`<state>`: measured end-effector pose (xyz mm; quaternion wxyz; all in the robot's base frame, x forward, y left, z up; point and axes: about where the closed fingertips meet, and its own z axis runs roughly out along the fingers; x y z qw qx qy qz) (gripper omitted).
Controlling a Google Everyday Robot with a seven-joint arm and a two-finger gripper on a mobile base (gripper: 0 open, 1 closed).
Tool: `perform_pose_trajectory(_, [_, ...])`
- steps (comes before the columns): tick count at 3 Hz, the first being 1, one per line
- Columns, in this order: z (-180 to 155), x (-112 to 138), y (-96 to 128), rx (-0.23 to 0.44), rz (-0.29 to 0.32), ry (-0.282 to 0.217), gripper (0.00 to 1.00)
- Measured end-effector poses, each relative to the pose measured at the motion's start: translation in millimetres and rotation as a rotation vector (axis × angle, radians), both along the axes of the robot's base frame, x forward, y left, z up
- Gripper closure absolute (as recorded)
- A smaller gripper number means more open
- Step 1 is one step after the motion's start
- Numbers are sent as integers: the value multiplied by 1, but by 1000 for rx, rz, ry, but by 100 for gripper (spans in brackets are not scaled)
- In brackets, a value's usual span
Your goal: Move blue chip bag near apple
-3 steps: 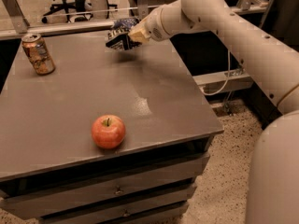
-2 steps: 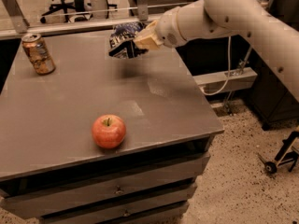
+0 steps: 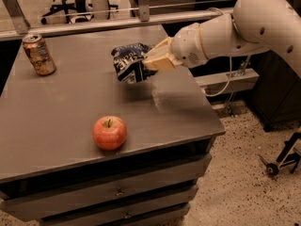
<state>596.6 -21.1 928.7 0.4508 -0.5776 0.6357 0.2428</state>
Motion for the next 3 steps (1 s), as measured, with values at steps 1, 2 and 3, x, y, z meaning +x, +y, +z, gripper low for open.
perform_pose_trajectory(1, [-8,-22,-10,-1,52,12,100])
perform_pose_trajectory(2, [-17,-41,-19,0,136,8,100])
perform_pose_trajectory(3, [-24,-57,-28,2,233,0,100])
